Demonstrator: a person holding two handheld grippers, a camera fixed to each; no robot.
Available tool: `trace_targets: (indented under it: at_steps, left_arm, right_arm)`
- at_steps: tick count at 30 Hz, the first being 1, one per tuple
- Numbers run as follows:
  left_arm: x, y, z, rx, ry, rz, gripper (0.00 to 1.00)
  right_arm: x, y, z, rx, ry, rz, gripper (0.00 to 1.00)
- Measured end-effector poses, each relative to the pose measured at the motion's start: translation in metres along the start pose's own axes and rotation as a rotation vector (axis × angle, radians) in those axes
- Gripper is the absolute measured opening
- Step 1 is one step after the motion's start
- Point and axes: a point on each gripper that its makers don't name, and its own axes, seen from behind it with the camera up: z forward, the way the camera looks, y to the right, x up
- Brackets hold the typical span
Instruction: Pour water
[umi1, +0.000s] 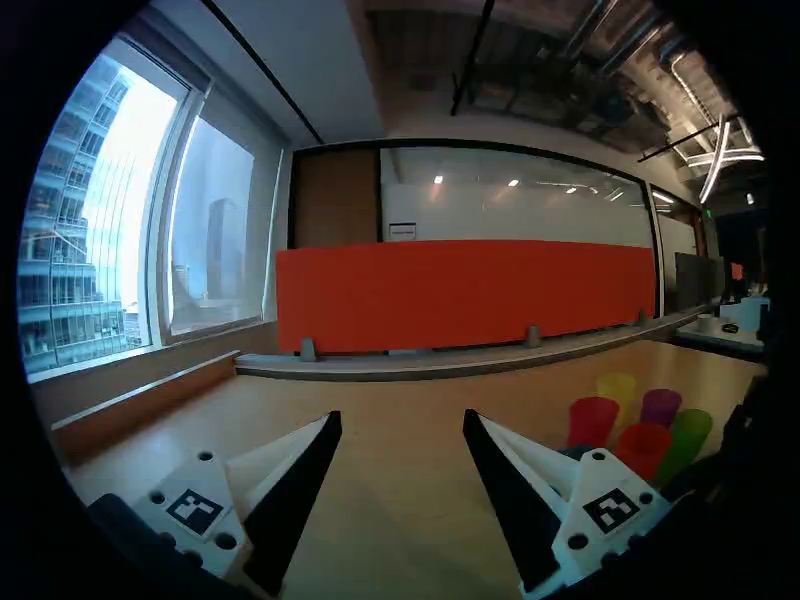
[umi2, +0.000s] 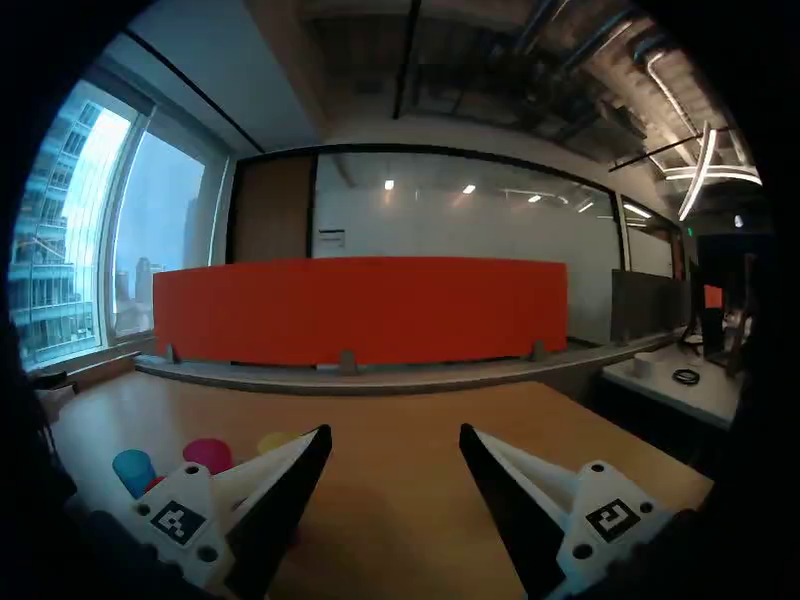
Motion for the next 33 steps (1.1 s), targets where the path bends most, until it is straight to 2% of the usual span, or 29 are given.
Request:
trace_targets:
  at_steps: [11,33]
  left_arm:
    - [-0.011,-0.017,-0.002,0.01,0.009,0.004,0.9]
    - [-0.034,-0.033,-0.004,0.014,-0.005,-0.027,0.9]
  right_arm:
    - [-0.002,0.001,0.003,-0.022,-0.004,0.021,0.99]
    - [-0.003,-0.005,0.007,-0.022,-0.011,0.041,0.99]
